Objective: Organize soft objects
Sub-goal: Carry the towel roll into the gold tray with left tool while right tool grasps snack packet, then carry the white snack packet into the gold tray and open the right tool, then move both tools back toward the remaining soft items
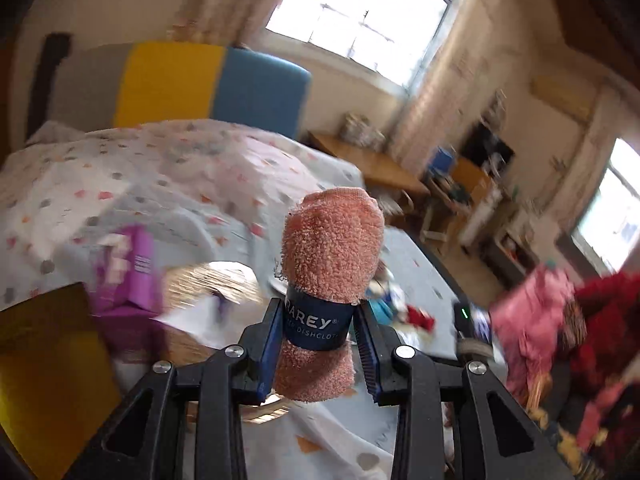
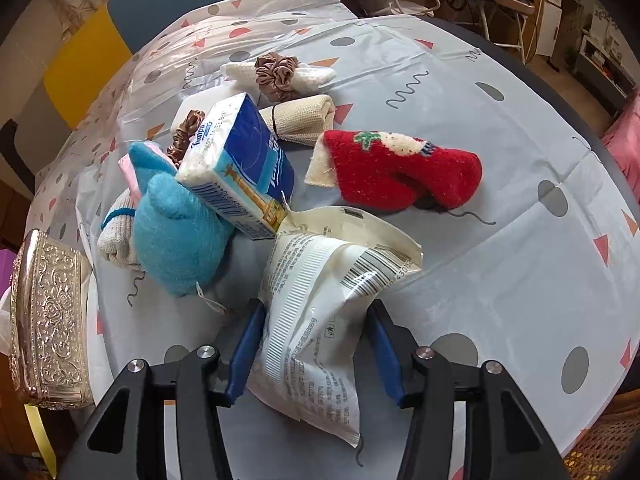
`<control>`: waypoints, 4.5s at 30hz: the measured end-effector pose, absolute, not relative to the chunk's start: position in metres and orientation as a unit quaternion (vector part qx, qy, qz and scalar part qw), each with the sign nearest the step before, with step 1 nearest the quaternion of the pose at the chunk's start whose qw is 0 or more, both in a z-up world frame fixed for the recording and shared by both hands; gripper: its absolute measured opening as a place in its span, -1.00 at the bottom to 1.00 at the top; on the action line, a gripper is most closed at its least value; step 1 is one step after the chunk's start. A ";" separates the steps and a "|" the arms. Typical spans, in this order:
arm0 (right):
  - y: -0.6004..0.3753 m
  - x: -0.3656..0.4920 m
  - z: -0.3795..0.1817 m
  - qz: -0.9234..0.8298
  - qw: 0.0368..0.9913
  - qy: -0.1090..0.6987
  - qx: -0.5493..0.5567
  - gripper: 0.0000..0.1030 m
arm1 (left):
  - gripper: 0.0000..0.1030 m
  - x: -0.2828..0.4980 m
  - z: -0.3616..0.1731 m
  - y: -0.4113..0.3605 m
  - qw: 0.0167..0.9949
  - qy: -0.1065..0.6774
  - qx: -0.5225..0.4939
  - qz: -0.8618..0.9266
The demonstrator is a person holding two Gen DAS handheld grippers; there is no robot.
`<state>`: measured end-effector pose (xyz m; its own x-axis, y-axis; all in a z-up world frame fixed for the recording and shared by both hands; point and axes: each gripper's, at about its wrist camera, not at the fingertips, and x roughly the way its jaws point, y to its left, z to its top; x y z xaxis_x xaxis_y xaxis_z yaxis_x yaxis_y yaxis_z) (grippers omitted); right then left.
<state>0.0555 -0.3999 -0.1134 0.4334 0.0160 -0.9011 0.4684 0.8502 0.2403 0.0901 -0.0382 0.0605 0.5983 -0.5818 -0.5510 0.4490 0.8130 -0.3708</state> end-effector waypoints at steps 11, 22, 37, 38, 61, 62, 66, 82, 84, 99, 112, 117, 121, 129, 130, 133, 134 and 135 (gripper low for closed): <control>-0.391 0.055 -0.110 -0.142 0.823 0.513 0.198 0.03 | -0.31 0.134 -0.027 0.112 0.872 0.436 -0.213 -0.065; -0.391 0.056 -0.111 -0.143 0.826 0.512 0.188 0.03 | -0.18 0.184 -0.085 0.114 0.825 0.504 -0.256 -0.011; -0.386 0.051 -0.103 -0.146 0.831 0.507 0.176 -0.15 | 0.35 0.102 -0.061 0.124 0.892 0.436 -0.109 0.043; -0.385 0.050 -0.101 -0.145 0.832 0.505 0.176 -0.17 | 0.38 0.095 -0.059 0.124 0.895 0.431 -0.103 0.048; -0.308 0.031 0.014 0.009 0.929 0.337 0.155 -0.20 | 0.45 0.040 -0.039 0.120 0.917 0.390 -0.048 0.072; -0.292 0.033 0.022 0.032 0.931 0.334 0.142 -0.20 | 0.45 0.039 -0.040 0.122 0.917 0.390 -0.050 0.072; -0.219 0.041 0.046 0.125 0.930 0.335 0.082 -0.20 | 0.45 0.037 -0.041 0.128 0.916 0.389 -0.056 0.080; 0.027 0.081 -0.051 0.273 0.822 0.490 -0.100 -0.17 | 0.45 0.016 -0.048 0.193 0.906 0.381 -0.108 0.149; 0.033 0.088 -0.069 0.255 0.815 0.509 -0.112 -0.16 | 0.45 0.015 -0.051 0.195 0.904 0.384 -0.113 0.148; 0.015 0.073 -0.056 0.242 0.854 0.454 -0.082 0.15 | 0.51 0.015 -0.047 0.175 0.911 0.380 -0.093 0.132; -0.032 0.047 -0.012 0.206 0.900 0.379 -0.068 0.15 | 0.51 0.009 -0.034 0.153 0.920 0.369 -0.065 0.112; -0.064 0.042 0.003 0.181 0.914 0.359 -0.057 0.15 | 0.51 0.008 -0.028 0.141 0.925 0.363 -0.050 0.100; -0.095 0.041 0.014 0.150 0.926 0.344 -0.047 0.15 | 0.51 0.008 -0.024 0.131 0.928 0.360 -0.038 0.091; -0.166 0.043 0.025 0.074 0.939 0.335 -0.024 0.15 | 0.51 0.009 -0.021 0.114 0.930 0.358 -0.026 0.078; -0.175 0.043 0.025 0.065 0.940 0.334 -0.020 0.15 | 0.51 0.009 -0.021 0.112 0.930 0.359 -0.025 0.076; -0.204 0.042 0.024 0.037 0.942 0.335 -0.013 0.15 | 0.51 0.009 -0.020 0.106 0.930 0.360 -0.017 0.071; -0.213 0.043 0.023 0.027 0.942 0.335 -0.009 0.15 | 0.51 0.009 -0.020 0.104 0.931 0.358 -0.014 0.069; -0.222 0.043 0.022 0.017 0.942 0.336 -0.006 0.15 | 0.51 0.008 -0.019 0.102 0.932 0.357 -0.012 0.067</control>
<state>0.0434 -0.2218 0.0221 0.7738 0.0284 -0.6328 -0.0362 0.9993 0.0006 0.0081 0.1016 -0.0192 0.7357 0.1152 -0.6674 -0.1327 0.9908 0.0247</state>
